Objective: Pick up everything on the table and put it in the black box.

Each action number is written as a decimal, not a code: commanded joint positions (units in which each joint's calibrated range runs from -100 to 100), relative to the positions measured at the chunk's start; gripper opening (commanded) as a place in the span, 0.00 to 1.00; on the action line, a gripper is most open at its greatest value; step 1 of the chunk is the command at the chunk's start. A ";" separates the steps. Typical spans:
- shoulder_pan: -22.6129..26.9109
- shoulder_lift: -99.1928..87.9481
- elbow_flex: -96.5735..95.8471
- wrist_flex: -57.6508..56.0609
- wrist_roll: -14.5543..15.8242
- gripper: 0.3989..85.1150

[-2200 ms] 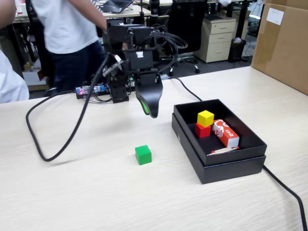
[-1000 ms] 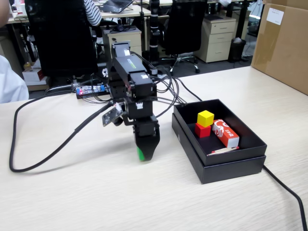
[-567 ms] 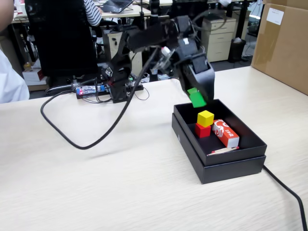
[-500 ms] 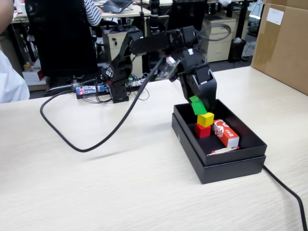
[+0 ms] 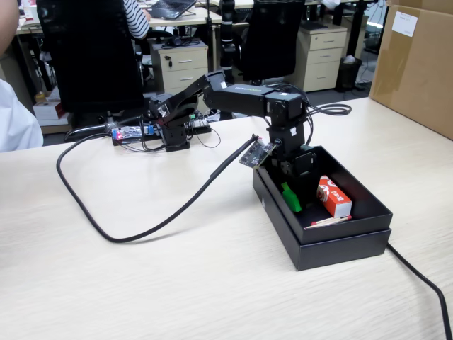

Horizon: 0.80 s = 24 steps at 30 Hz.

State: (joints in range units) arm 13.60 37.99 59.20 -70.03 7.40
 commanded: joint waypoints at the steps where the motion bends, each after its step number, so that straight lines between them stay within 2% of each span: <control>1: 0.05 -2.02 0.55 0.36 -0.10 0.27; 3: -0.05 -2.59 0.37 0.36 -0.10 0.28; 7: -0.15 -7.99 -1.81 0.36 -0.44 0.47; 8: -0.24 -14.87 -3.08 0.36 -0.59 0.52; 16: -3.47 -58.48 -13.59 0.36 0.05 0.53; 21: -7.52 -82.00 -37.44 4.16 -0.54 0.54; 24: -10.74 -93.01 -52.94 8.91 -2.54 0.54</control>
State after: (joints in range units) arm 5.10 -44.08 9.45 -67.48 6.91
